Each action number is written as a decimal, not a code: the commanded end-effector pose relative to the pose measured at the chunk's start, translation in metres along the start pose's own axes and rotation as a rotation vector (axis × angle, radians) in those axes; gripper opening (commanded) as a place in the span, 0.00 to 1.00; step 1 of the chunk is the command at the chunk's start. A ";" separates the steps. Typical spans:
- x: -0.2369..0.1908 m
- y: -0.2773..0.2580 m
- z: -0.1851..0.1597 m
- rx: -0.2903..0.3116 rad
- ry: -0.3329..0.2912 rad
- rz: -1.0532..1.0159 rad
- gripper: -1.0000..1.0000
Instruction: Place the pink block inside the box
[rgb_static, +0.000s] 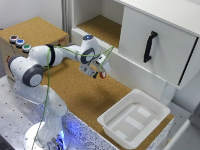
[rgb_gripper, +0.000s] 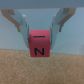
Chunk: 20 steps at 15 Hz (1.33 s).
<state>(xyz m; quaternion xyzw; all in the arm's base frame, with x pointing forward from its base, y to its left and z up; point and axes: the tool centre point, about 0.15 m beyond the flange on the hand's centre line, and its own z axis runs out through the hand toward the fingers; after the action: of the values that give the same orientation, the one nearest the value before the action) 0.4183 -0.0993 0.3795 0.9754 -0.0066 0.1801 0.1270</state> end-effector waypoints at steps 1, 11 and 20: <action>-0.005 0.070 -0.020 0.090 0.109 -0.129 0.00; -0.037 0.195 0.001 0.122 0.000 -0.112 0.00; -0.037 0.323 0.124 0.267 -0.061 -0.222 0.00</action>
<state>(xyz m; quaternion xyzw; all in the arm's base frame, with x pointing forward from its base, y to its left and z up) 0.3510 -0.3507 0.3780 0.9736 0.0731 0.1885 0.1063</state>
